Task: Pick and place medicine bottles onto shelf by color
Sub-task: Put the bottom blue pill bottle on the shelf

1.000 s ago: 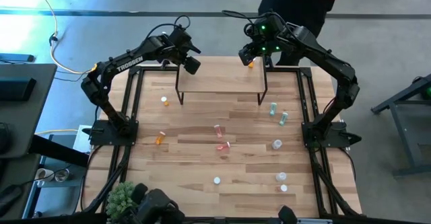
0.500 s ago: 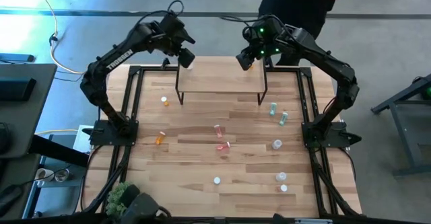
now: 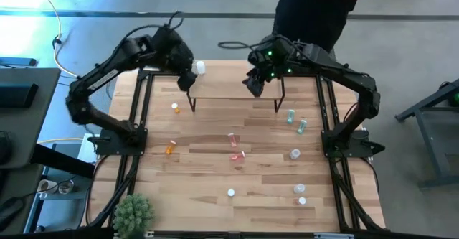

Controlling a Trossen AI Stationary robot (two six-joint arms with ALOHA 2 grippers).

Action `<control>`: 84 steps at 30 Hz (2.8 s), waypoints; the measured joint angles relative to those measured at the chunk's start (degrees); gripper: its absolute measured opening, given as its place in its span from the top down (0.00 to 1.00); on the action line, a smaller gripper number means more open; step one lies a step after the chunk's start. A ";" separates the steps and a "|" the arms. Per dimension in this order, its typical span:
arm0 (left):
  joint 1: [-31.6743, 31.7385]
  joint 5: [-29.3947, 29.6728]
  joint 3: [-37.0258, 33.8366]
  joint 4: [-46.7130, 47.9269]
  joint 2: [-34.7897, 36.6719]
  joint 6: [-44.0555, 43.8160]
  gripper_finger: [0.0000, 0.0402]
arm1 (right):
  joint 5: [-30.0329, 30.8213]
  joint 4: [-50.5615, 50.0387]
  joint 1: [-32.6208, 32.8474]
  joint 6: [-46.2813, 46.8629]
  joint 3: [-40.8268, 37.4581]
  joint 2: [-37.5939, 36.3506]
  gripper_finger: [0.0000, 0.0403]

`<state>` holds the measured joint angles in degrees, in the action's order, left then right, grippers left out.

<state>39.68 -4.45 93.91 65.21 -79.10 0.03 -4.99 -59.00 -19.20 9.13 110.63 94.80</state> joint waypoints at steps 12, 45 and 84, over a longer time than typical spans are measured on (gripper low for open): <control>-11.28 -0.02 -23.18 -10.09 15.91 -7.02 0.46 | 0.00 -0.63 12.27 2.11 0.00 -0.04 0.56; -34.38 4.55 -35.87 -20.70 23.05 -21.81 0.46 | -5.40 -1.16 29.49 -11.36 -0.02 8.56 0.45; -42.05 24.82 -35.89 -8.35 23.03 -35.60 0.46 | -12.44 7.31 37.87 -35.54 -0.02 28.19 0.45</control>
<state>-2.37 20.36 58.02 56.86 -56.07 -35.57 -17.43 -51.69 18.68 -26.41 110.61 123.00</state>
